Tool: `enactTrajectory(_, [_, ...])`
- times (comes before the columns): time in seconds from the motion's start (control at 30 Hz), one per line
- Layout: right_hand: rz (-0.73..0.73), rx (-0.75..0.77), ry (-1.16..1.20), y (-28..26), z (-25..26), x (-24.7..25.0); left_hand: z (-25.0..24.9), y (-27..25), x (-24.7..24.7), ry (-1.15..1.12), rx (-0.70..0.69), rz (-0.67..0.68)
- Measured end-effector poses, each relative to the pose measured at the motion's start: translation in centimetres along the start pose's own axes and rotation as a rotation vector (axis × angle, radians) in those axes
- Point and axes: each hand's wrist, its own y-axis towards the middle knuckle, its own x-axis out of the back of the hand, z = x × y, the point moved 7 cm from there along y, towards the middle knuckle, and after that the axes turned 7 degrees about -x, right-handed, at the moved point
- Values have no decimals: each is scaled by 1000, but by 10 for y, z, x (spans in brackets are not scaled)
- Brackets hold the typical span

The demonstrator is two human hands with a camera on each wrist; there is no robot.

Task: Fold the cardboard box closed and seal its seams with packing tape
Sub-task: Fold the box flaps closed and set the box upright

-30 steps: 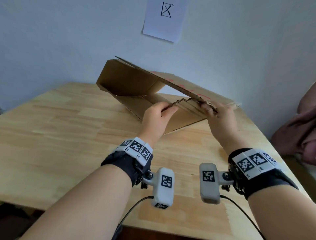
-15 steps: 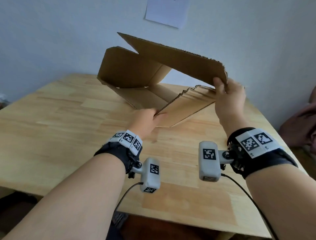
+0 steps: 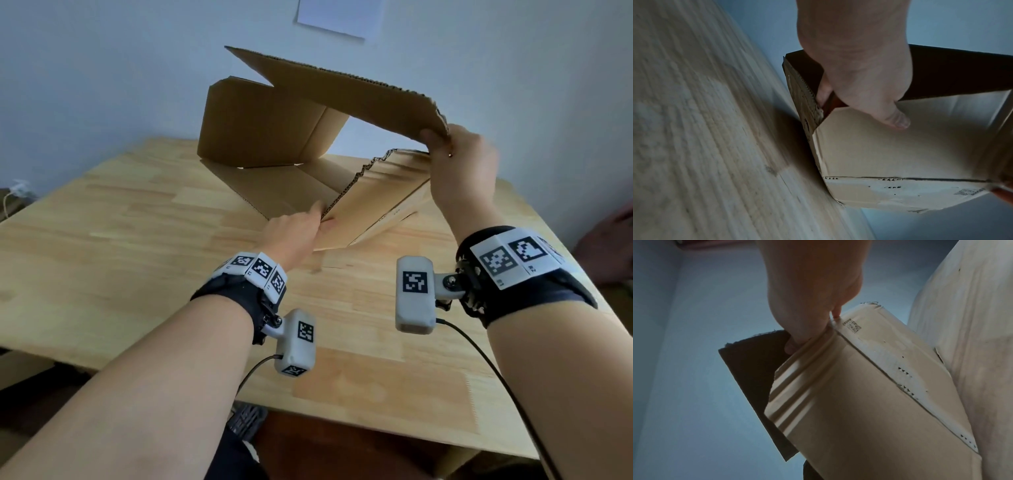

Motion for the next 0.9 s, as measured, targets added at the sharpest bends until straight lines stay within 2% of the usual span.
enactTrajectory(0.1, [1,26,-2,-5,-3,-5,4,0,-13,-175,48,73])
enactTrajectory(0.23, [46,-13,15,-18,-13,-14,10,4,-39,-563,80,161])
enactTrajectory(0.43, [-4,-18,56,-21,-15,-15,10,4,-48,-606,76,223])
enactTrajectory(0.57, [-56,-84,95,-21,-16,-14,3,0,-53,-617,90,251])
enactTrajectory(0.7, [-100,-121,125,-16,-13,-10,26,-10,-68,-794,295,248])
enactTrajectory(0.73, [-101,-115,114,-14,-11,-8,34,-9,-66,-767,303,209])
enactTrajectory(0.8, [-88,-102,91,-9,-8,-4,40,-7,-51,-569,255,138])
enactTrajectory(0.87, [-83,-97,84,-4,-6,1,31,-6,-33,-406,193,96])
enactTrajectory(0.9, [-80,-93,79,-2,-6,2,23,-5,-24,-393,149,77])
